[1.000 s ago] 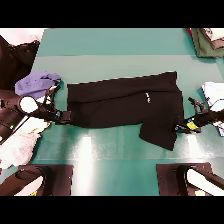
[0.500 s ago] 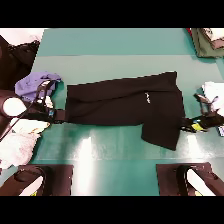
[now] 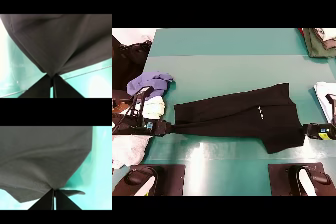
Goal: Fold the shirts.
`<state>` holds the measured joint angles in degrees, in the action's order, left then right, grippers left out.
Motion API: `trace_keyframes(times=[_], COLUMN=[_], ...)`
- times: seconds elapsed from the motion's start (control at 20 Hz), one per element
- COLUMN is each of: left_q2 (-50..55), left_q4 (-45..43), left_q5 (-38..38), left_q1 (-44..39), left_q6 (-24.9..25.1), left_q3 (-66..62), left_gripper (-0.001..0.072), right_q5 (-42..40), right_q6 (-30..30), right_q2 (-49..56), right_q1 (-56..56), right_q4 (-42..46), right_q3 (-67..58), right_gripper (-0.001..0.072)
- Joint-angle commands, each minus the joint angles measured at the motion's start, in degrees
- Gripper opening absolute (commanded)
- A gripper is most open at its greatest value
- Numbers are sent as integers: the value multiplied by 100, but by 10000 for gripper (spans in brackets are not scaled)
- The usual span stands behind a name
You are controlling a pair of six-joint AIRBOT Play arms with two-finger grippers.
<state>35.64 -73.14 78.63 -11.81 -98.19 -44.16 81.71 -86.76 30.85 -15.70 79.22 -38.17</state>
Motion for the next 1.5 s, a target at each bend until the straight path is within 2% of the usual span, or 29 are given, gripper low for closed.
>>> trace_keyframes(times=[0.0, 0.2, 0.5, 0.8, 1.05, 1.45], left_q2=[-83, -83, -68, -68, 592, 1982], left_q4=[-341, -1097, -1392, -2293, -2361, -2389], left_q5=[-236, -1176, -2623, -2894, -3104, -4590], left_q1=[2, 4, 9, 9, 9, 37], left_q6=[-289, -861, -992, -1622, -1749, -2199], left_q3=[264, 459, 459, 459, 457, 393], left_gripper=[26, 26, 26, 26, 26, 27], right_q5=[-424, -1012, -1746, -2039, -2214, -2629], right_q6=[-160, -157, -146, -146, -146, -146], right_q2=[103, 1255, 3178, 4459, 4865, 4872], right_q1=[382, 876, 1322, 1318, 1316, 1316], right_q4=[-13, -13, 2, 2, -2, -15], right_q3=[-452, -1386, -2483, -3185, -3543, -3528], right_gripper=[15, 15, 15, 16, 16, 21])
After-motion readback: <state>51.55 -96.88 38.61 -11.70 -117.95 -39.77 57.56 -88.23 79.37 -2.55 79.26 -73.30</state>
